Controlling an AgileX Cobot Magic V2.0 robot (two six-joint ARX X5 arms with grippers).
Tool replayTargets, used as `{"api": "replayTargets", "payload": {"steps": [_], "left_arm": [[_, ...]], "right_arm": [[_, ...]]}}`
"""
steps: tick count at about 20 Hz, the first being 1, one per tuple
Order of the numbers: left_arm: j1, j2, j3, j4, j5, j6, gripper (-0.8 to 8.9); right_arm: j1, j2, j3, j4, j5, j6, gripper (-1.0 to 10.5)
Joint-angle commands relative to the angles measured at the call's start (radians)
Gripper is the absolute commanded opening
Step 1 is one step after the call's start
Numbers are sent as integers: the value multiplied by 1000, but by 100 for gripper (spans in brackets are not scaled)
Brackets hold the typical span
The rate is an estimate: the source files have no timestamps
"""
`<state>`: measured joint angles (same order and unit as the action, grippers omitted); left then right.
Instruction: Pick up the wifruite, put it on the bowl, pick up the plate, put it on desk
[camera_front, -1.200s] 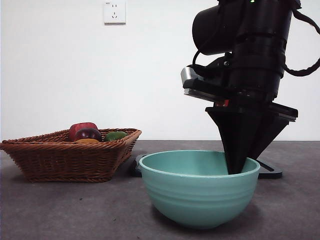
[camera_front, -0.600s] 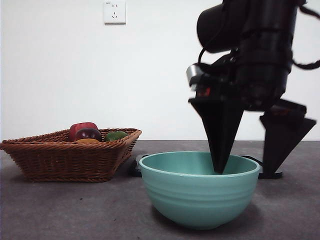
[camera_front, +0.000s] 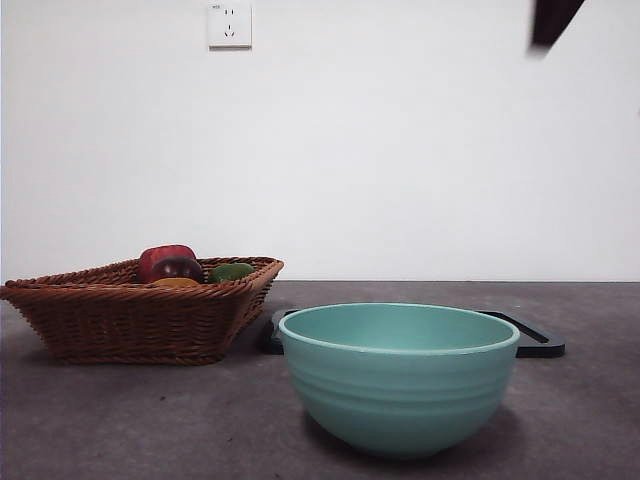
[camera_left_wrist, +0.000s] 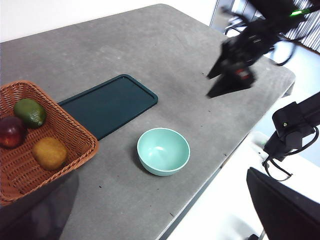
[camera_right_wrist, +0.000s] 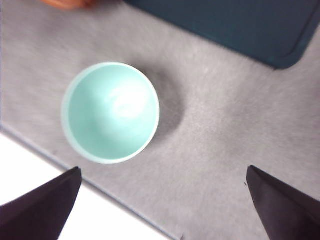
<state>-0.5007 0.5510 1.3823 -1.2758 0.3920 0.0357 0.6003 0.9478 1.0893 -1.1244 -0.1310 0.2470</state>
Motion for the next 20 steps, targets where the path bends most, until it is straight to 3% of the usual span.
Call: {"api": "replayTargets", "payload": {"steps": [1,10,20], "left_arm": [[-5,3,13,10,4,-3,563],[-5,3,13,10,3,-25,563],[-5,3,13,12,3,-53,563]], "right_arm": [[6,-129,5,-41,0,0,607],[6,-578,5,-119,-58,5,607],[6,-682,5,-118,-79,4,607]]}}
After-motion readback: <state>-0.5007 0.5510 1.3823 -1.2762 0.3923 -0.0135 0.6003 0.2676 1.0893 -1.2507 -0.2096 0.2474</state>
